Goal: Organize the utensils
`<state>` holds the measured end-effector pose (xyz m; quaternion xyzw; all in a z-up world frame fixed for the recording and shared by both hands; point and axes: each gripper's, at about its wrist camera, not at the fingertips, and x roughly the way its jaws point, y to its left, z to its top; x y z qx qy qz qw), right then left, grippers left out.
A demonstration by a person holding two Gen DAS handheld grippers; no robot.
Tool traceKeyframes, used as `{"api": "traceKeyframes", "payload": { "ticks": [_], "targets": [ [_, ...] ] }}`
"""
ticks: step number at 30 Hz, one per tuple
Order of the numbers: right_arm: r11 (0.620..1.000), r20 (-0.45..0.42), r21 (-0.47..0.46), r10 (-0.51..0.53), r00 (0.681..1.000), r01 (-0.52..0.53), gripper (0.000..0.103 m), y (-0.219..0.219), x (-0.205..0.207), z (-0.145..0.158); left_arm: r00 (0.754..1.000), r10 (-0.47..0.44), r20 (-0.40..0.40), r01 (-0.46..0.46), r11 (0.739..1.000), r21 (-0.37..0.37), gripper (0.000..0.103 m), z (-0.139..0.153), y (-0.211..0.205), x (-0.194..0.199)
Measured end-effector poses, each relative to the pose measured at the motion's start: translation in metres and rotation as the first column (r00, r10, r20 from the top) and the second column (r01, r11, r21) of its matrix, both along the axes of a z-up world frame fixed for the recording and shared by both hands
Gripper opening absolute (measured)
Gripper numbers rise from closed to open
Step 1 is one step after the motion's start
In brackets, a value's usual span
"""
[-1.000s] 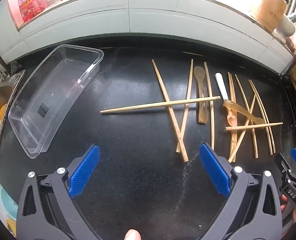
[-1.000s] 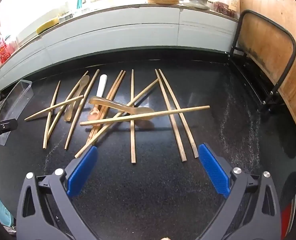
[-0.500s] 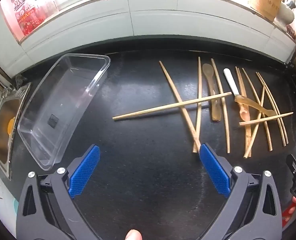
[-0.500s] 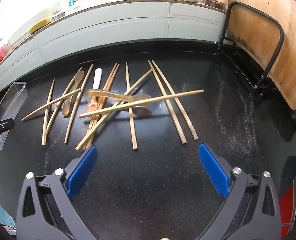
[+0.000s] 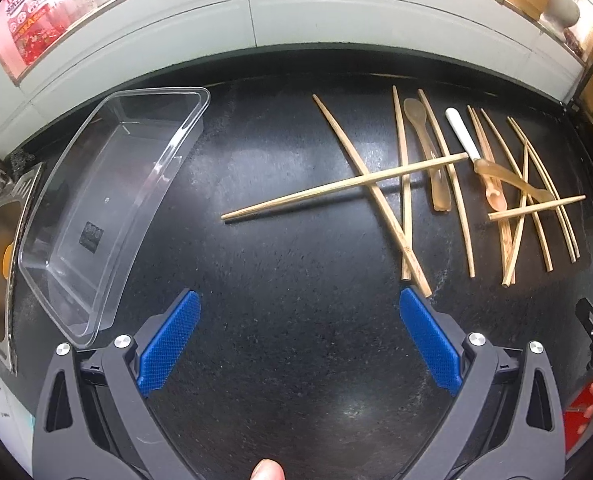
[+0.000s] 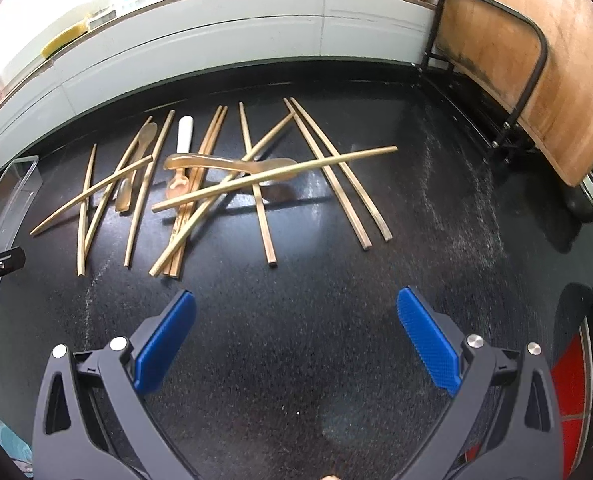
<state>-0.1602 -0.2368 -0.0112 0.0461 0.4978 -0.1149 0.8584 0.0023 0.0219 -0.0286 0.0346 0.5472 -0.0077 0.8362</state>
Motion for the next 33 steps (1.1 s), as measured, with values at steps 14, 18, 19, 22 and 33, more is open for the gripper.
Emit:
{"api": "traceKeyframes", "payload": {
  "ticks": [14,18,19,22,33],
  "targets": [
    [0.994,0.005,0.032,-0.104,0.995,0.104,0.098,-0.037,0.003,0.004,0.986,-0.166,0.007,0.166,0.986,0.018,0.097,-0.001,-0.008,0.031],
    [0.995,0.008,0.048,-0.084,0.996,0.083,0.098,-0.044,0.013,0.006,0.989,-0.146,0.003,0.146,0.989,0.039,0.097,0.001,-0.016,0.034],
    [0.996,0.005,0.047,-0.075,0.997,0.075,0.098,-0.043,0.016,0.006,0.990,-0.144,-0.001,0.144,0.989,0.041,0.097,0.001,-0.017,0.033],
    [0.998,0.004,0.043,-0.047,0.999,0.047,0.098,-0.045,0.023,0.008,0.993,-0.114,-0.020,0.114,0.993,0.040,0.097,0.000,-0.022,0.032],
    [0.998,-0.002,0.056,-0.003,1.000,0.003,0.098,-0.060,0.031,0.005,0.996,-0.058,-0.063,0.057,0.998,-0.017,0.097,0.000,-0.042,0.016]
  ]
}}
